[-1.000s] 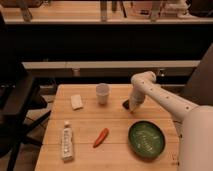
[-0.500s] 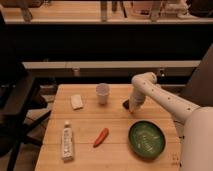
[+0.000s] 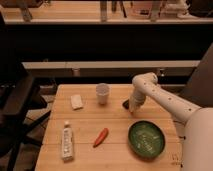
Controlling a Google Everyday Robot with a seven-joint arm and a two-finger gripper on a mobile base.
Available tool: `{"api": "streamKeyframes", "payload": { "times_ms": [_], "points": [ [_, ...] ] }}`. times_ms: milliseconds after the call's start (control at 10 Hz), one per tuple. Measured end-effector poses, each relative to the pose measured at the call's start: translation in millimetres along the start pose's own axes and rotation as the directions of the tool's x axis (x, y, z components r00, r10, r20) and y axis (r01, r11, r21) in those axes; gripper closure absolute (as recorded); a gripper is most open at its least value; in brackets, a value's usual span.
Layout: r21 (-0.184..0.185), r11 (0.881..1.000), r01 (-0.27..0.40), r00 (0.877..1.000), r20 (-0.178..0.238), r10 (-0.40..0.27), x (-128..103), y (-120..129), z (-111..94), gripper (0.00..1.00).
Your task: Push the eraser across the table
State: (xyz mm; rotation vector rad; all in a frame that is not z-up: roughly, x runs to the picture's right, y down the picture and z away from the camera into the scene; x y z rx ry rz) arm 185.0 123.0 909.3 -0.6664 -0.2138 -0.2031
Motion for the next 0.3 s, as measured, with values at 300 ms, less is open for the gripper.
{"api": "streamKeyframes", "payload": {
  "times_ms": [300],
  "points": [
    [-0.002,1.000,0.011,1.000,0.009,-0.011,-4.7,0.3,1.9,1.00]
  ]
}}
